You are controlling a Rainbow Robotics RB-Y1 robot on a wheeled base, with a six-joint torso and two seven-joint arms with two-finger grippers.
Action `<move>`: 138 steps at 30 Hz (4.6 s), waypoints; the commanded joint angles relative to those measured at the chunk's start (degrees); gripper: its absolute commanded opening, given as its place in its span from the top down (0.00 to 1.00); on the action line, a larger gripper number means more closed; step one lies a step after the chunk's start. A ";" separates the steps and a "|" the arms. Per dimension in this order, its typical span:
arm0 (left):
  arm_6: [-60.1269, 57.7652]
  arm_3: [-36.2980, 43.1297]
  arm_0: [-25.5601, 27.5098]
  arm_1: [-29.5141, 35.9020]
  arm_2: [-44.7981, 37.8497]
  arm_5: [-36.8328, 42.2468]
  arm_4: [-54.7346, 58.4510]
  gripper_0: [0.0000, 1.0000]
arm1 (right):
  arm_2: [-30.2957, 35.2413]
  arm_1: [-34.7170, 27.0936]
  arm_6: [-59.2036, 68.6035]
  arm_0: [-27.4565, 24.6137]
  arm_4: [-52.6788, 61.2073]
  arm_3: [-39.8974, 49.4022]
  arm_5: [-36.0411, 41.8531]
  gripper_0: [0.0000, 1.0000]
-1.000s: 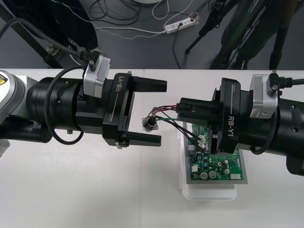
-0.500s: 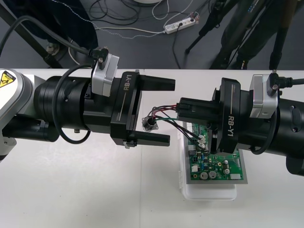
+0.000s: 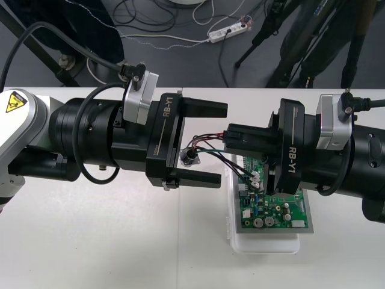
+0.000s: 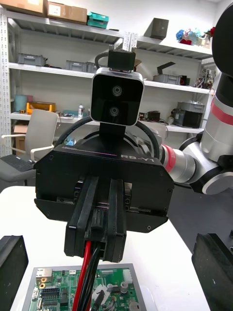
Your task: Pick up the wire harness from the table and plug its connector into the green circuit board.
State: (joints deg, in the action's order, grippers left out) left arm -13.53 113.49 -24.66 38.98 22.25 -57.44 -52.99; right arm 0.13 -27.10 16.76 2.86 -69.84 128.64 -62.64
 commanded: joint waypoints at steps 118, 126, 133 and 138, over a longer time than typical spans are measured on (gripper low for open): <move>7.73 -7.84 3.74 7.61 -7.75 -13.23 9.31 1.00 | 18.95 -6.74 23.14 1.01 -9.44 1.44 -25.78 0.00; 12.74 -13.73 5.06 5.32 -8.98 -19.73 9.48 1.00 | 19.83 -8.50 22.79 1.01 -14.19 1.44 -27.36 0.00; 14.50 -19.53 5.76 3.65 -9.07 -25.36 9.22 1.00 | 19.21 -10.61 21.82 0.30 -18.67 1.44 -27.36 0.00; 15.73 -23.58 6.82 2.07 -9.07 -27.91 6.93 1.00 | 18.68 -14.03 20.59 -1.19 -21.04 1.44 -27.36 0.00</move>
State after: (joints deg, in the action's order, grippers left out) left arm -0.67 91.05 -19.37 42.85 14.99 -80.14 -44.93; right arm 18.32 -36.81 38.50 2.68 -89.63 128.42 -89.71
